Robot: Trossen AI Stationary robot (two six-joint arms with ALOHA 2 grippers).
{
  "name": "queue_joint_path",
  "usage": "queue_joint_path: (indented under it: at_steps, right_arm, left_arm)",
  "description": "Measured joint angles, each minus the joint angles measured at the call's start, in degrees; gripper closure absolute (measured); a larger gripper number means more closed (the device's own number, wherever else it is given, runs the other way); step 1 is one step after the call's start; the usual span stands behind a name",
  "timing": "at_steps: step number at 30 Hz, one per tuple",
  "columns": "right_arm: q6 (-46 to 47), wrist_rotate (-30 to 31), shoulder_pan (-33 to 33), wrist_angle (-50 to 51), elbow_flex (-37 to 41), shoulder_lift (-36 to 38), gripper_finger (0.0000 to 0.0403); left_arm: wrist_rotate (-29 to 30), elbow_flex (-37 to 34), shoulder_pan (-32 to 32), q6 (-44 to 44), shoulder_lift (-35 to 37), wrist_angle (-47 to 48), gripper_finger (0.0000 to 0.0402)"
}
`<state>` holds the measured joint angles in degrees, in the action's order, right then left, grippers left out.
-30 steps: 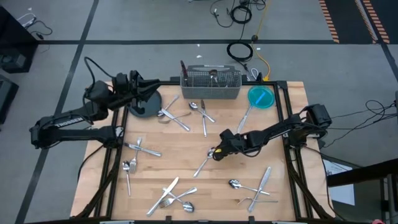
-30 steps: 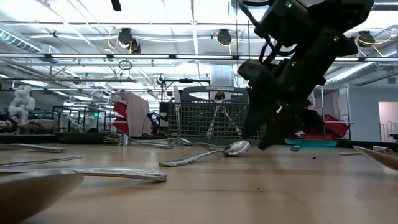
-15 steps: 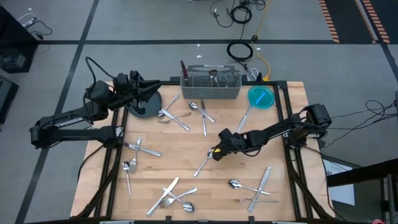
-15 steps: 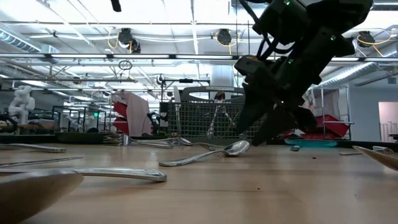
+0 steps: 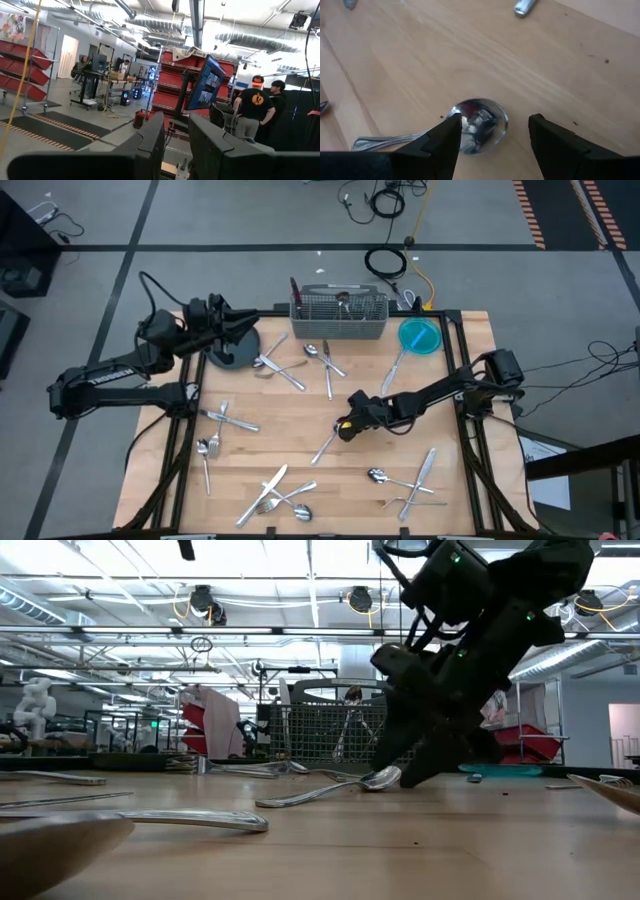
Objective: Sort silverware
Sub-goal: Put the spoon into the silverware basket
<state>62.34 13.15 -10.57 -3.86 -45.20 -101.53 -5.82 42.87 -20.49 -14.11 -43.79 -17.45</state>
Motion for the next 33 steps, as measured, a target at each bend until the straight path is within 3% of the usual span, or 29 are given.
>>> queue_joint_path:
  at_steps: [3,8,9,16,20,29,33]
  right_arm:
    - [-0.32,-0.34,0.02,0.66,-0.01,-0.36,0.0214]
    - [-2.21,-1.22,0.07,1.37,0.07,-0.27,0.0370]
    - [-2.57,-1.86,0.07,0.68,0.07,-0.26,0.0383]
    - [0.10,-1.95,0.08,-1.44,0.10,0.15,0.0400]
    - [-0.06,-0.02,0.04,2.58,-2.24,0.83,0.0401]
    - [-14.28,4.27,1.28,32.04,-21.02,1.79,0.0402]
    - [-21.52,9.73,2.30,45.31,-30.85,1.81,0.0402]
  left_arm:
    - [0.00,0.00,0.00,0.00,-0.02,0.58,0.0308]
    - [0.02,0.00,0.00,1.43,-0.02,0.58,0.0308]
    - [0.01,0.00,0.00,2.04,0.00,0.58,0.0308]
    - [0.02,0.00,-0.06,2.89,-0.02,0.43,0.0308]
    - [0.02,0.00,-0.04,2.86,0.02,0.41,0.0308]
    - [0.04,0.00,-0.07,2.93,0.04,0.21,0.0308]
    - [0.04,0.00,-0.07,2.76,0.04,0.06,0.0308]
